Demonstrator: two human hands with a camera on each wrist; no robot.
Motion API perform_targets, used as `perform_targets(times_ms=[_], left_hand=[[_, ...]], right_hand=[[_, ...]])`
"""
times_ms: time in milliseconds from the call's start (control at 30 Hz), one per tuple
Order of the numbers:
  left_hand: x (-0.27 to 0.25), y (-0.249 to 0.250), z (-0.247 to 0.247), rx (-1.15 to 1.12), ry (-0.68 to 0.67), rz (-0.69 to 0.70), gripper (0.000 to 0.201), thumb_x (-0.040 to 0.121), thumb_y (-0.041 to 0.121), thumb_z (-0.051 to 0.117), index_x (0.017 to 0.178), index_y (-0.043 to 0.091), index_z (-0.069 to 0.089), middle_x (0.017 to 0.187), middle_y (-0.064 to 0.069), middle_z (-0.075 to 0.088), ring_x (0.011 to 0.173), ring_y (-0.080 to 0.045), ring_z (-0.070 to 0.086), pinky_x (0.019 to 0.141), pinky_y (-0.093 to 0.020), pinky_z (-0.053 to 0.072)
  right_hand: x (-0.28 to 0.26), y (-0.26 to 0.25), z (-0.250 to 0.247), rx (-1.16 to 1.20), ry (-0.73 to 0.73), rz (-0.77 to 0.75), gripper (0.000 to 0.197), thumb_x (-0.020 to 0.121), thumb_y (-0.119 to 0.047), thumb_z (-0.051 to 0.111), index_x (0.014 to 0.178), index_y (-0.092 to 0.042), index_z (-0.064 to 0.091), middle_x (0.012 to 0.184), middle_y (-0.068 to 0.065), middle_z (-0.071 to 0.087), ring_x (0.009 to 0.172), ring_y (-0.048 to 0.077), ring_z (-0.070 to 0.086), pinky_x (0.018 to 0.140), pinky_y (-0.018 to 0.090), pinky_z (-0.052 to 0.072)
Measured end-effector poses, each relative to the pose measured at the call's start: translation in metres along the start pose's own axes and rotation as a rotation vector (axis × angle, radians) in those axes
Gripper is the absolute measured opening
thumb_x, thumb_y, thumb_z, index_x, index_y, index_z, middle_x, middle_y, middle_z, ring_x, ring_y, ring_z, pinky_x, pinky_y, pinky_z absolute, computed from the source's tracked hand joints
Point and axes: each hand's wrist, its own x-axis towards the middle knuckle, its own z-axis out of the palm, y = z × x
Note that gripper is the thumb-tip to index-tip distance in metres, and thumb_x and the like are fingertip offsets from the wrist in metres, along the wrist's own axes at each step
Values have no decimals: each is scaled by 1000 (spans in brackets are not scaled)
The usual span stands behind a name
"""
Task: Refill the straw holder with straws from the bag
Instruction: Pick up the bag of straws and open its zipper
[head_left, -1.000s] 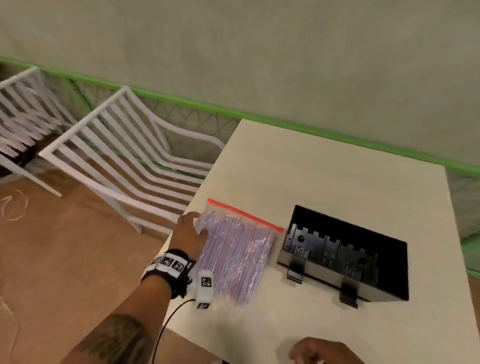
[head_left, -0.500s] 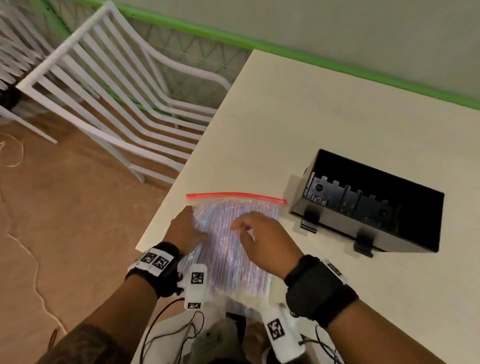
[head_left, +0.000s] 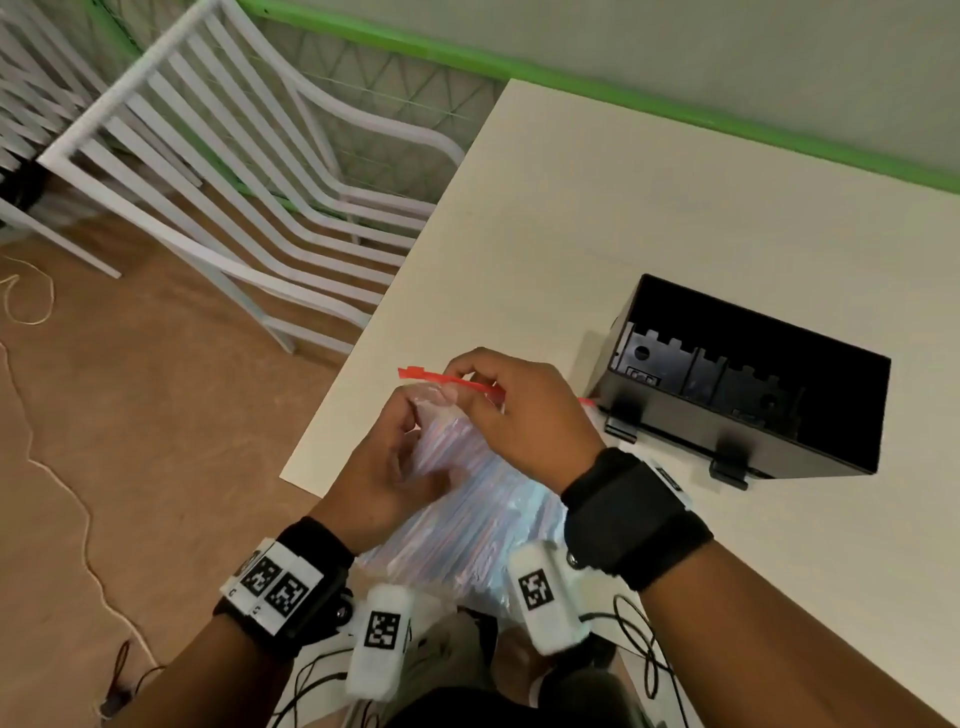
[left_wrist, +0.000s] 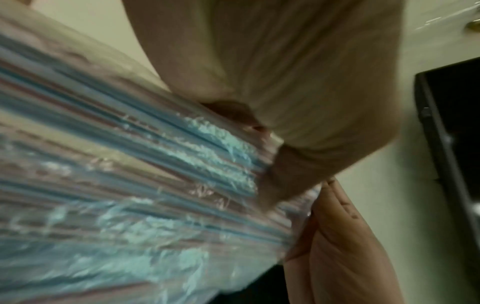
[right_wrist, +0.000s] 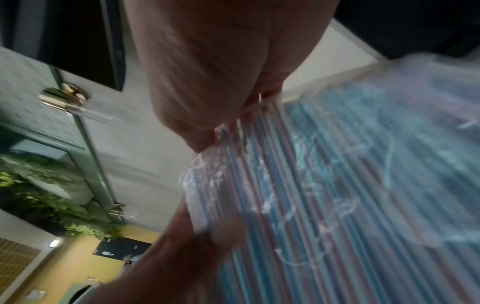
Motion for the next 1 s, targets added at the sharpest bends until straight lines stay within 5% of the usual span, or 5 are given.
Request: perform_targets(times_ms=[167, 300, 567, 733, 1000], left_hand=[[5, 50, 17, 6, 101, 168, 28, 103, 17, 42, 115, 4, 64, 108, -10, 71, 104, -26, 67, 95, -44, 53], [10, 74, 35, 109, 140, 296, 13, 100, 19, 56, 104, 14, 68, 93, -4, 72, 86, -30, 66, 81, -50, 56], [17, 100, 79, 137, 108, 350, 19, 101, 17, 53, 101, 15, 72, 84, -3, 75, 73, -11, 69, 72, -21, 55], [19, 110, 104, 234, 92, 378, 22, 99, 24, 53, 95, 15, 73, 84, 2, 76, 67, -11, 71, 66, -16, 55], [16, 114, 122, 302, 163, 423, 20, 101, 26, 55, 87, 18, 68, 67, 0, 74, 57, -13, 71, 57, -25, 56]], right_hand=[[-46, -33, -38, -41, 245, -36, 13, 99, -36, 59, 108, -32, 68, 72, -13, 65, 59, 5, 53, 61, 30, 54], [-73, -36, -65, -66, 274, -26, 18, 100, -38, 57, 116, -37, 63, 74, -15, 65, 58, 2, 53, 58, 22, 49], [-108, -8, -99, -54, 374, 48, 23, 95, -53, 57, 109, -37, 66, 77, -11, 71, 66, 8, 66, 63, 35, 58], [-117, 2, -110, 85, 392, 52, 12, 94, -37, 67, 101, -28, 71, 80, -12, 72, 63, 4, 61, 62, 19, 50], [-129, 5, -126, 115, 367, 38, 2, 94, -28, 67, 96, -27, 68, 83, -10, 68, 69, 8, 61, 64, 18, 50]])
